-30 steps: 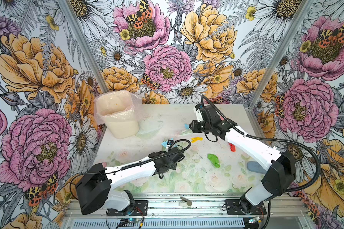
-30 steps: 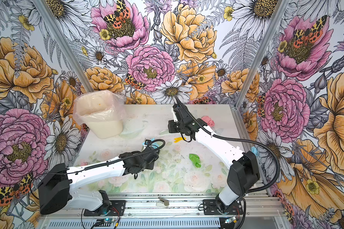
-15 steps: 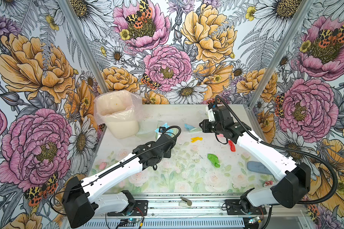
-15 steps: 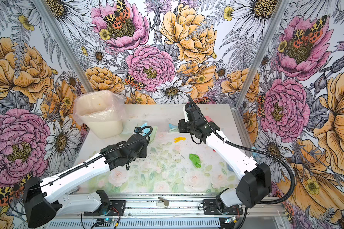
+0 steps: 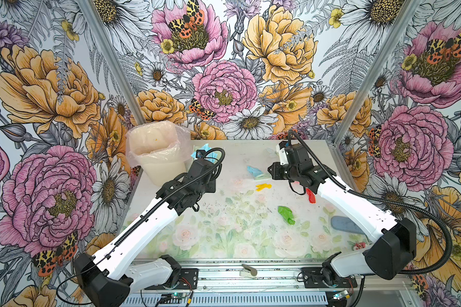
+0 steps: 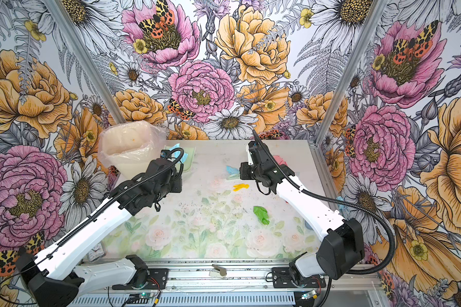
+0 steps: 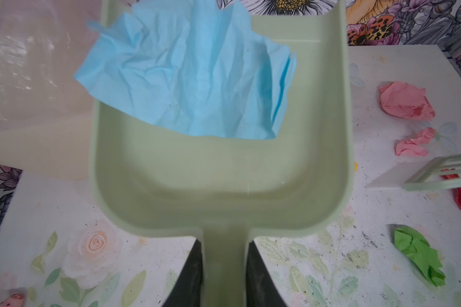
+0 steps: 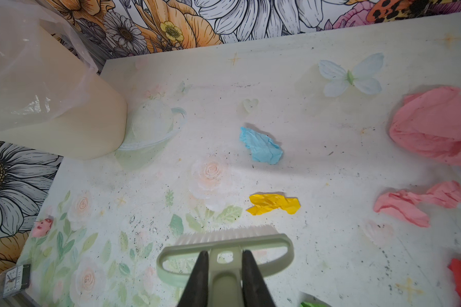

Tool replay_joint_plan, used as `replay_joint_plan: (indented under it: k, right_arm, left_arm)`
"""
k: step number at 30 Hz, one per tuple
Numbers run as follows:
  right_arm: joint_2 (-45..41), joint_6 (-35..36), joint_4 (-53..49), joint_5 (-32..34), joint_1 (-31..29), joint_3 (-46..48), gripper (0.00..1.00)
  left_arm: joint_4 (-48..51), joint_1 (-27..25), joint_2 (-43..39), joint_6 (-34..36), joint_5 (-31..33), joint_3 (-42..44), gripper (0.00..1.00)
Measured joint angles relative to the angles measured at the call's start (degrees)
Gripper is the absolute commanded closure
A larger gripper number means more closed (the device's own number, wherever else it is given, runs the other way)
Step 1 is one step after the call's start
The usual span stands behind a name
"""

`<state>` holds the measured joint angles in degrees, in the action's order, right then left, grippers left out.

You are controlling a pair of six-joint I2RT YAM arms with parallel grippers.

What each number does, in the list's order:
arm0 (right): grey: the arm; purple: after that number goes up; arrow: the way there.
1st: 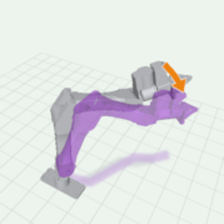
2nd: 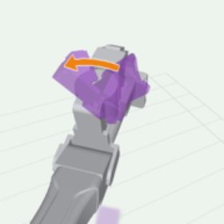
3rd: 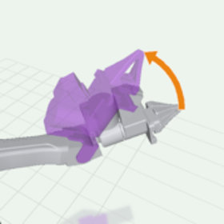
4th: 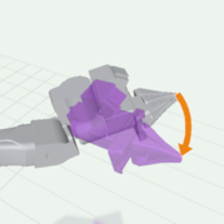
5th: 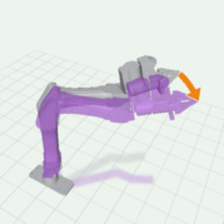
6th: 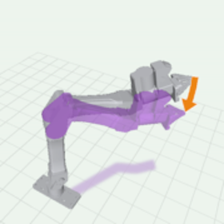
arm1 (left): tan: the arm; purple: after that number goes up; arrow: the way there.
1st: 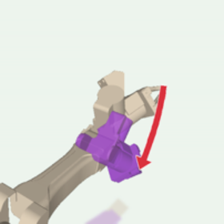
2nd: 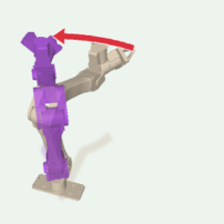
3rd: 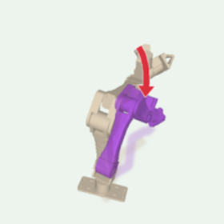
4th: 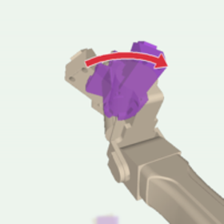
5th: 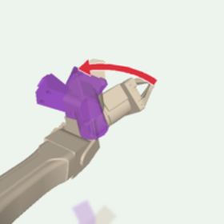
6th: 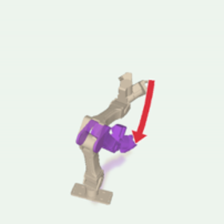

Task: Sweep away the paper scraps from the table
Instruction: 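Carry the dustpan toward the white bin with the left gripper while the brush lifts away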

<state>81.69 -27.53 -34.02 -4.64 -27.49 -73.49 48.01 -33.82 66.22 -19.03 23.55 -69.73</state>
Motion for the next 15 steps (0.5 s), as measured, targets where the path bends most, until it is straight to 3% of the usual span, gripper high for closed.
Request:
replay_joint_plan:
  k: [8, 15]
  right_arm:
    - [0.0, 0.0, 0.0, -0.2, 0.1, 0.4, 1.00]
    - [0.2, 0.0, 0.0, -0.8, 0.1, 0.7, 1.00]
  left_arm:
    - [0.2, 12.6, 2.7, 1.3, -6.3, -7.4, 1.00]
    - [0.3, 24.2, 7.8, 1.5, -15.6, -13.8, 1.00]
